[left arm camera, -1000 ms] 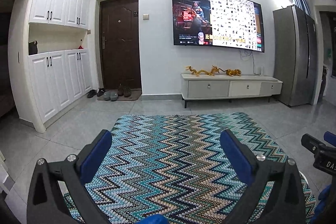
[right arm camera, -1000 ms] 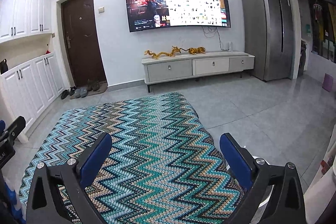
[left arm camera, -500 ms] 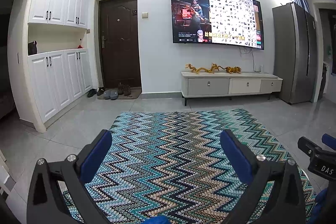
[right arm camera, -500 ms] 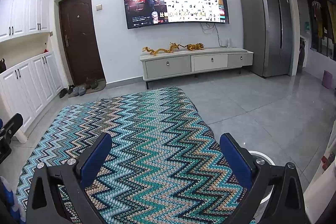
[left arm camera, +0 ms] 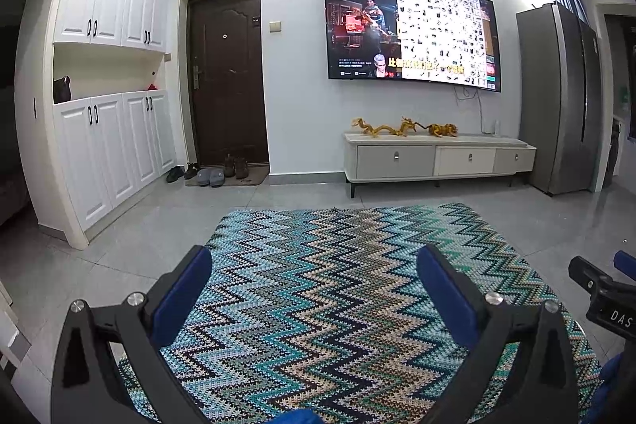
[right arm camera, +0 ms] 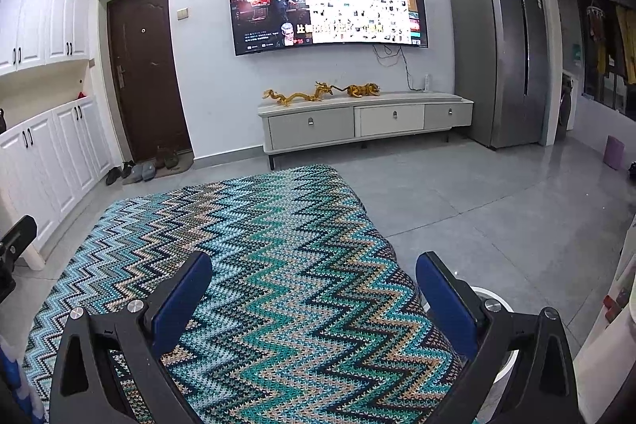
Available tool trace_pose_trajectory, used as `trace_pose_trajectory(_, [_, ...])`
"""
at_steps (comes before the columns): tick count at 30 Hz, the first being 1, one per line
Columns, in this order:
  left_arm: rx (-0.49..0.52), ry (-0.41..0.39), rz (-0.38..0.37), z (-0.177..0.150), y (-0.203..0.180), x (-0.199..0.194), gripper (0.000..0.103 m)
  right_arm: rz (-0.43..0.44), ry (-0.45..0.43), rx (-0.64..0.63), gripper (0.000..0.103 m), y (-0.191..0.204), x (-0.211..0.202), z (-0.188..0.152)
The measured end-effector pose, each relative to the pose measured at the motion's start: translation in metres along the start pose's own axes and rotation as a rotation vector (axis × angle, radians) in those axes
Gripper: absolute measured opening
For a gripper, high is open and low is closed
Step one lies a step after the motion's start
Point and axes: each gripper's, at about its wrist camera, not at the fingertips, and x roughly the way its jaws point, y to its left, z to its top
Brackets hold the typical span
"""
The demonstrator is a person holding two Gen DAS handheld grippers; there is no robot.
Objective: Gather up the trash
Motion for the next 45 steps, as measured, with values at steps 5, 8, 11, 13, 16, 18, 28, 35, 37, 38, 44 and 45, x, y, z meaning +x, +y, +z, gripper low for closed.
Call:
trace_pose_trajectory(5, [0.009,0.004,-0.006,-0.0008,-0.0013,0.0011,0.103,-0.003,0.0,0.003,0.103,-0.0011,0.0006,-0.0007])
trace_pose_trajectory(8, [0.015,0.005,-0.009,-0.0017,-0.0032,0.0003,0.103,-0.005,0.001,0.003,0.103,-0.0017,0.0014,-0.0012])
trace_pose_trajectory(11, [0.017,0.006,-0.011,-0.0018,-0.0037,0.0009,0.103,-0.007,0.004,0.003,0.103,-0.0023,0.0014,-0.0015])
trace_pose_trajectory(13, [0.017,0.006,-0.011,-0.0019,-0.0038,0.0009,0.103,-0.008,0.003,0.004,0.103,-0.003,0.0013,-0.0015])
trace_pose_trajectory(16, [0.018,0.009,-0.011,-0.0015,-0.0039,0.0013,0.103,-0.008,0.003,0.004,0.103,-0.0032,0.0018,-0.0015])
trace_pose_trajectory(18, [0.019,0.011,-0.011,-0.0013,-0.0043,0.0013,0.103,-0.008,0.003,0.004,0.103,-0.0035,0.0018,-0.0016])
trace_pose_trajectory(28, [0.022,0.011,-0.013,-0.0022,-0.0058,0.0001,0.103,-0.016,0.0,-0.001,0.103,-0.0037,0.0015,-0.0022])
trace_pose_trajectory(35, [0.033,0.014,-0.019,-0.0034,-0.0084,0.0002,0.103,-0.022,-0.002,-0.004,0.103,-0.0038,0.0015,-0.0027])
trace_pose_trajectory(37, [0.035,0.013,-0.02,-0.0037,-0.0084,0.0004,0.103,-0.025,-0.001,-0.006,0.103,-0.0031,0.0018,-0.0029])
trace_pose_trajectory(38, [0.036,0.013,-0.021,-0.0037,-0.0087,0.0004,0.103,-0.026,0.0,-0.006,0.103,-0.0032,0.0018,-0.003])
trace_pose_trajectory(44, [0.033,0.016,-0.018,-0.0044,-0.0093,-0.0002,0.103,-0.032,-0.001,-0.008,0.103,-0.0037,0.002,-0.0032])
trace_pose_trajectory(45, [0.032,0.018,-0.019,-0.0045,-0.0094,-0.0002,0.103,-0.033,-0.002,-0.008,0.103,-0.0037,0.0019,-0.0031])
